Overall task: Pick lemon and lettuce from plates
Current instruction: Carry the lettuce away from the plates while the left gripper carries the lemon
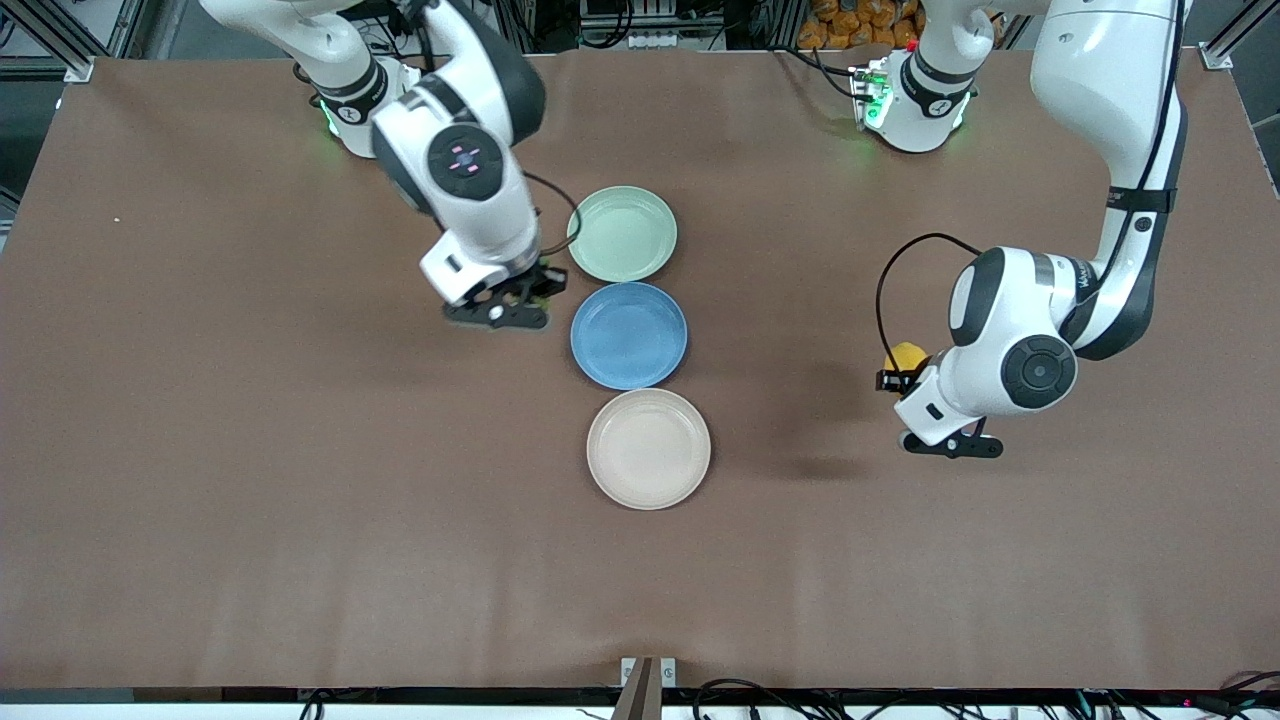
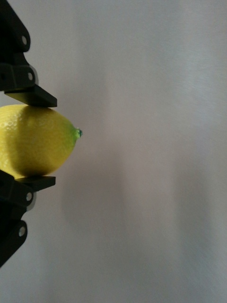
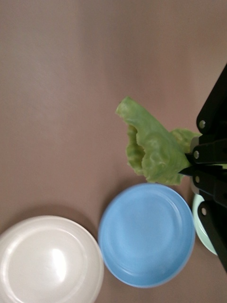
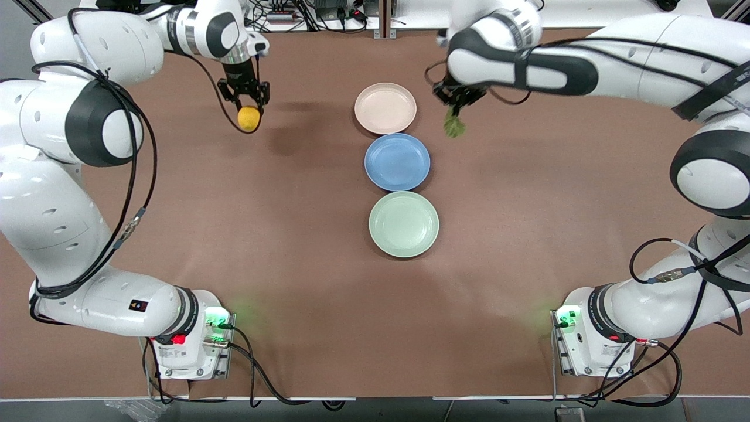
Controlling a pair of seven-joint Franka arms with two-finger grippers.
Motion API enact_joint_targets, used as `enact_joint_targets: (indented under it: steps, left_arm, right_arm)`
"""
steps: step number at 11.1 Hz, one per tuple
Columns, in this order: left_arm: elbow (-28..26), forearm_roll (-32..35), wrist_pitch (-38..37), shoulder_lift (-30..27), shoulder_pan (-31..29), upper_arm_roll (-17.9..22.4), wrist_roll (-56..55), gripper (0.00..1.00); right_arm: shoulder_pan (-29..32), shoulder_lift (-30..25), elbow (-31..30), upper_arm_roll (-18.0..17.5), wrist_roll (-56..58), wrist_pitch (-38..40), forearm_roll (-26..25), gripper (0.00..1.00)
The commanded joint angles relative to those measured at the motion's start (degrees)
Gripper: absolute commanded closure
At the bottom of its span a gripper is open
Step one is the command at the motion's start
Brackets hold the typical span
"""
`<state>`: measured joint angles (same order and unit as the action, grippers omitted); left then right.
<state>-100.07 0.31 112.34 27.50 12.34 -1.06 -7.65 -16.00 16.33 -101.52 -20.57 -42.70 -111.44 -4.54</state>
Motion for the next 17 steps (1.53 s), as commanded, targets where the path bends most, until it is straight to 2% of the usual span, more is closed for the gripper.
enact_joint_targets:
  steps: [1,4,6,8,9,10,11,12,14,17]
  left_arm:
    - [-5.66,4.96,3.75,-1.14,-1.17,-0.34,3.59,1.0]
    - [-5.49,6.55,6.66,2.29,-1.79,-0.26,4.22,1.0]
    - [-5.23,10.39,7.11,4.04,-1.88,-0.17,4.22,1.0]
    - [-5.05,11.91,7.19,5.02,-3.19,-0.17,4.22,1.0]
    - [-4.88,11.82,7.19,4.76,-3.38,-0.17,4.22,1.0]
    - [-4.35,11.65,7.19,5.28,-3.64,-0.17,4.22,0.68]
    - [-3.83,11.65,7.19,6.76,-3.99,-0.26,4.22,0.28]
    - [-3.3,11.73,7.19,6.87,-3.47,-0.17,4.22,0.0]
    - [-3.03,11.73,6.84,4.68,-3.55,-0.17,3.43,0.0]
    - [-0.84,10.86,4.92,0.38,-3.99,-0.34,3.34,0.0]
  right_arm:
    - [3.68,-2.09,-0.44,5.61,14.61,1.66,2.26,1.0]
    - [12.81,-2.18,-1.05,6.25,28.33,2.54,2.0,1.0]
    - [19.23,-1.92,-1.31,6.42,38.7,2.28,1.21,1.0]
    - [23.63,-1.48,-4.2,6.68,44.35,-1.64,1.12,1.0]
    - [24.17,-0.95,-6.22,8.34,46.29,-4.98,1.12,1.0]
    - [24.35,-0.08,-8.76,9.49,47.44,-9.01,1.12,1.0]
    - [24.61,1.32,-11.14,10.19,47.62,-13.84,1.12,1.0]
    - [24.62,3.25,-13.16,10.9,47.63,-18.59,1.12,1.0]
    - [24.62,7.73,-14.32,11.26,47.63,-24.15,1.2,1.0]
    - [24.44,10.56,-15.2,12.57,47.63,-28.82,1.12,1.0]
